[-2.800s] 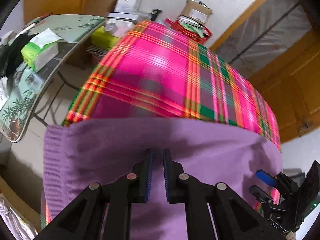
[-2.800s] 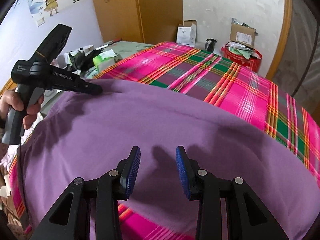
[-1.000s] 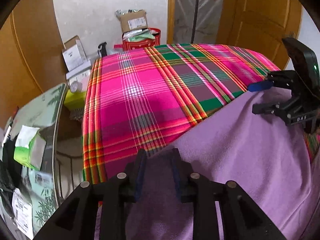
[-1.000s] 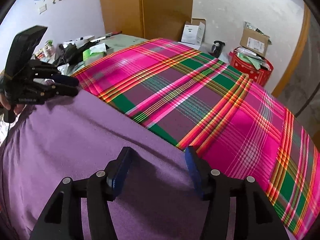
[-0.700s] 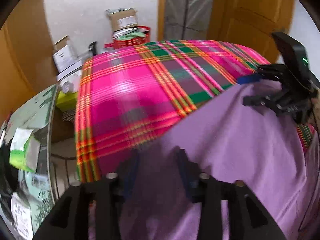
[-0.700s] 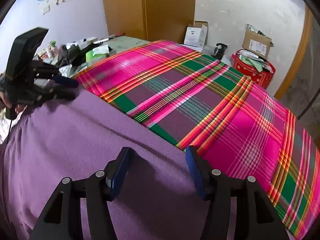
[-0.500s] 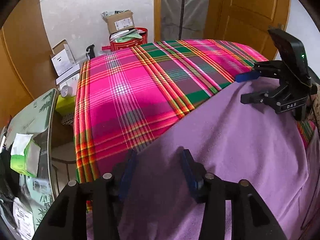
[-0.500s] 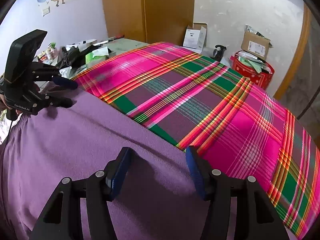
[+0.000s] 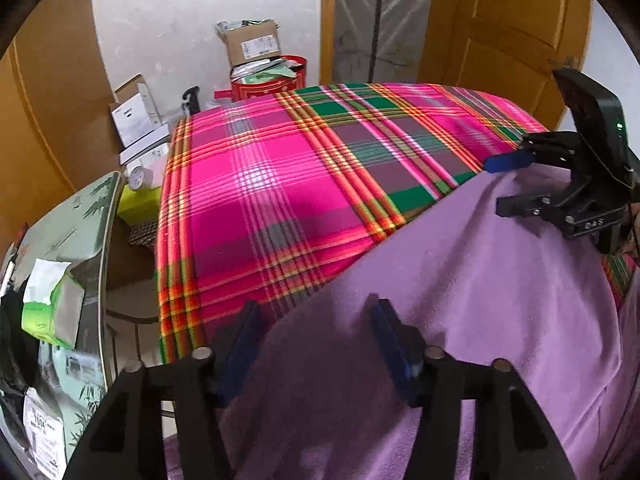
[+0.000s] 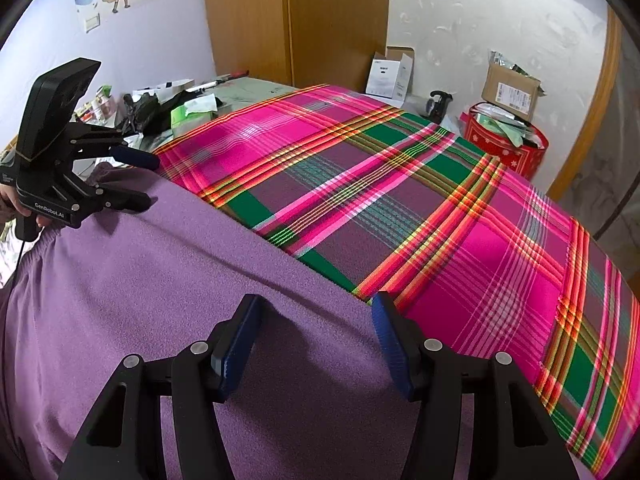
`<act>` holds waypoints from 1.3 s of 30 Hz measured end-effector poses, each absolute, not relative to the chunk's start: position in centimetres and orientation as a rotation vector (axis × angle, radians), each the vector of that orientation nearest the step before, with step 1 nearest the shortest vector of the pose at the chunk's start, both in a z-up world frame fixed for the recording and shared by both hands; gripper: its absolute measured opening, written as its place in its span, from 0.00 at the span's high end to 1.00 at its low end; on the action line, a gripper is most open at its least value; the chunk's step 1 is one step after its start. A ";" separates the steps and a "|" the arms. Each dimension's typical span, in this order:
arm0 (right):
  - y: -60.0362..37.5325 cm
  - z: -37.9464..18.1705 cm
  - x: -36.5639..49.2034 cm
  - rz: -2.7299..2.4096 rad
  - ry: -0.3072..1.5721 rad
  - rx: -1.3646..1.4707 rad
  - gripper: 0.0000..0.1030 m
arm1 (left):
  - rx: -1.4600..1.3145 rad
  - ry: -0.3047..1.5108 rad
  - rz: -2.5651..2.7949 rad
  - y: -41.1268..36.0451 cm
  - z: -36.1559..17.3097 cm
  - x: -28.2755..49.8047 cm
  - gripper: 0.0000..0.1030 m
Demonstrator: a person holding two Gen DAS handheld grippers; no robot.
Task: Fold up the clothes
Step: 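Press the folded lilac fabric flat with both grippers open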
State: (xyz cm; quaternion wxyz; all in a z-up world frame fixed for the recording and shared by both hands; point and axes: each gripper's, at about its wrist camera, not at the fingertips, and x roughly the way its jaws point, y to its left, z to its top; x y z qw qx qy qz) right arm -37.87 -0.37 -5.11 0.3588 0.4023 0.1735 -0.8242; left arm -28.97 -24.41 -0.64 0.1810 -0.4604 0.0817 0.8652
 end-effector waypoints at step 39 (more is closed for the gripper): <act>1.4 -1.5 -35.2 -2.079 0.478 0.954 0.50 | -0.936 0.478 2.565 -21.7 5.6 -19.6 0.95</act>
